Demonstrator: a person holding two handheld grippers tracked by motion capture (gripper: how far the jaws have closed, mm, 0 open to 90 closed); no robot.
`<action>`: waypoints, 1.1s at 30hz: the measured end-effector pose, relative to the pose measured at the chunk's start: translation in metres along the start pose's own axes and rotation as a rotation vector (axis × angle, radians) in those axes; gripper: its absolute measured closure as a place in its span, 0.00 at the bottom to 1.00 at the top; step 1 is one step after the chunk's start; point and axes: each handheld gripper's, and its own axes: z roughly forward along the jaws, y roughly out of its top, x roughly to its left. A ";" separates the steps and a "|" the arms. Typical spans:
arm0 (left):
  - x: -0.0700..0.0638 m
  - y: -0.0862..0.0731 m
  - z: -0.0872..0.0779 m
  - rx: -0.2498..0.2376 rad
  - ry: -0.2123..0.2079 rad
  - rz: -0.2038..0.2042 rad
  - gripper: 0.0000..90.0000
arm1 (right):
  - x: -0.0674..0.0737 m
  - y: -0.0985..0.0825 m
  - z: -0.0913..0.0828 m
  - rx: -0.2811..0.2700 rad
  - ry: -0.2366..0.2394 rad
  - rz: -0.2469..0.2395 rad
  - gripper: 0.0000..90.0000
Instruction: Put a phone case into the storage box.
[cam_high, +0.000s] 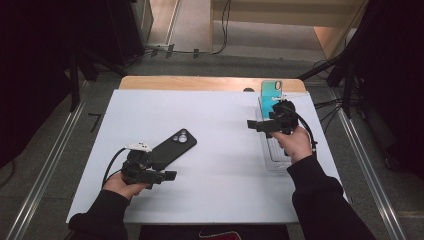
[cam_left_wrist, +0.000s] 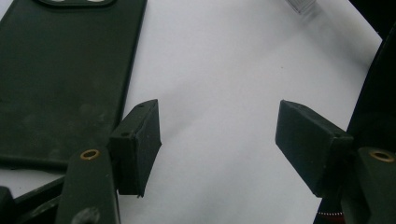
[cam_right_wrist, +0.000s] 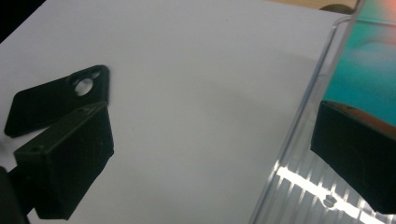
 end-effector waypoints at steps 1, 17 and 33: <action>0.000 0.000 0.000 -0.001 0.000 -0.001 0.35 | 0.003 -0.001 0.000 0.002 0.009 -0.011 0.00; -0.001 0.001 0.000 0.003 -0.008 0.005 0.35 | 0.033 -0.030 -0.007 0.080 0.176 -0.114 0.24; -0.001 0.002 0.000 -0.008 -0.017 0.006 0.35 | 0.041 -0.069 -0.018 0.121 0.247 -0.169 0.31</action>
